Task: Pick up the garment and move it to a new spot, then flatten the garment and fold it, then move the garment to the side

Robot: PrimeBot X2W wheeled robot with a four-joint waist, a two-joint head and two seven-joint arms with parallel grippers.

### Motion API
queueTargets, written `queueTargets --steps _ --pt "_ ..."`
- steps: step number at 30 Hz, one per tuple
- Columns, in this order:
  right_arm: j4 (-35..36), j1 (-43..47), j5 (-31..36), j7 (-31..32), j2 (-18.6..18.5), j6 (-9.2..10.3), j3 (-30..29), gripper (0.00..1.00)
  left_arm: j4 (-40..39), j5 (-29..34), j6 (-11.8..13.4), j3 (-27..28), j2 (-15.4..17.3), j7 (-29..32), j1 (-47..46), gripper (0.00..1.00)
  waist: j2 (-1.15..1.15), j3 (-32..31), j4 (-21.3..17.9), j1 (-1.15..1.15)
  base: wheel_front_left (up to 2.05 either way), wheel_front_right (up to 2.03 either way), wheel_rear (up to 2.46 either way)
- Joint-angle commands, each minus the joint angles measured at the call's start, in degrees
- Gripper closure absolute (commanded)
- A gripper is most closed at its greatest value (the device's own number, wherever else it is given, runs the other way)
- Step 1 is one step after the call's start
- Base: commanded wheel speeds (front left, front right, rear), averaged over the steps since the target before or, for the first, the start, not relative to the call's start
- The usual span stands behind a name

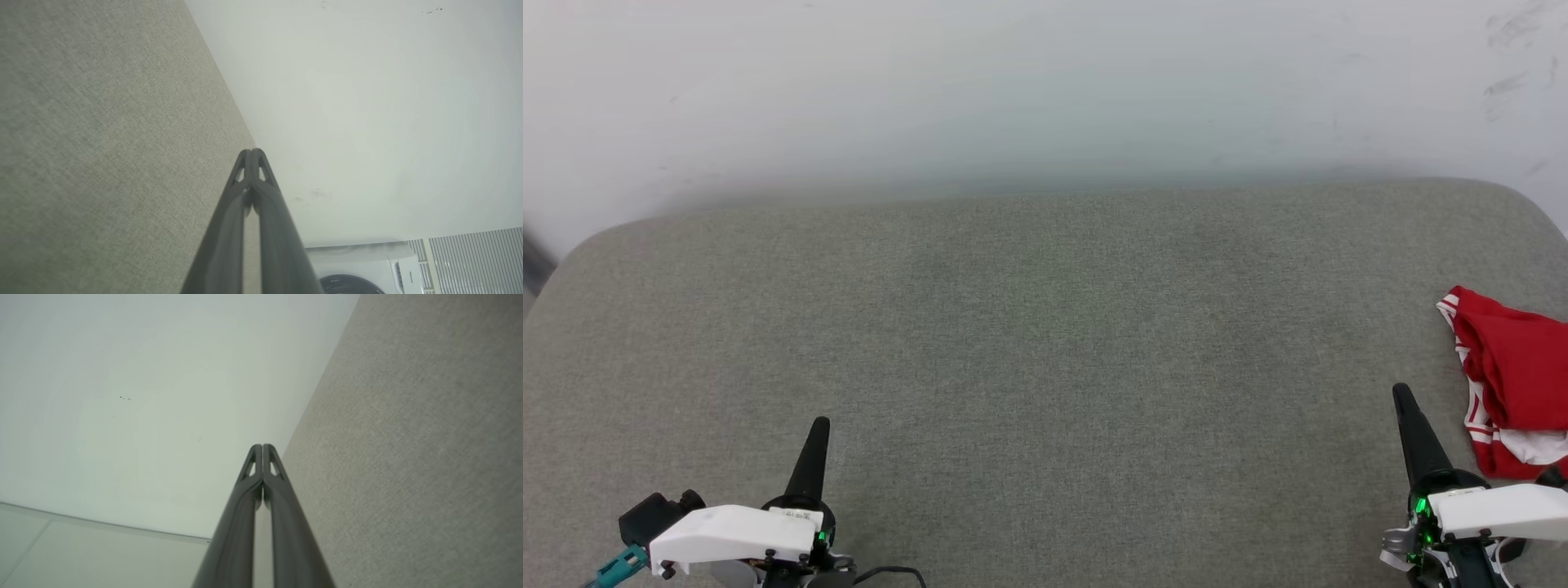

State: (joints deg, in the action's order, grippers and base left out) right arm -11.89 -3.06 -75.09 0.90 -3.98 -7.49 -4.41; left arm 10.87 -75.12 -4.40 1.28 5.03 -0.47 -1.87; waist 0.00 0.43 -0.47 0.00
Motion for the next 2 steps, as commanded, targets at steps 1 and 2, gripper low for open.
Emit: queueTargets --steps 1,2 --pt "0.0 -1.3 -1.6 0.4 0.0 -0.01 -0.2 1.00 0.0 -1.7 -0.5 0.4 0.2 0.5 -1.3 1.00 0.00 0.0 0.0 0.00 0.00 0.00 0.00" --pt "0.0 -1.3 -2.1 0.6 0.0 -0.01 -0.2 1.00 0.1 -2.2 -0.6 0.5 0.2 0.6 -1.4 1.00 0.00 0.0 0.0 0.00 0.00 0.00 0.00"
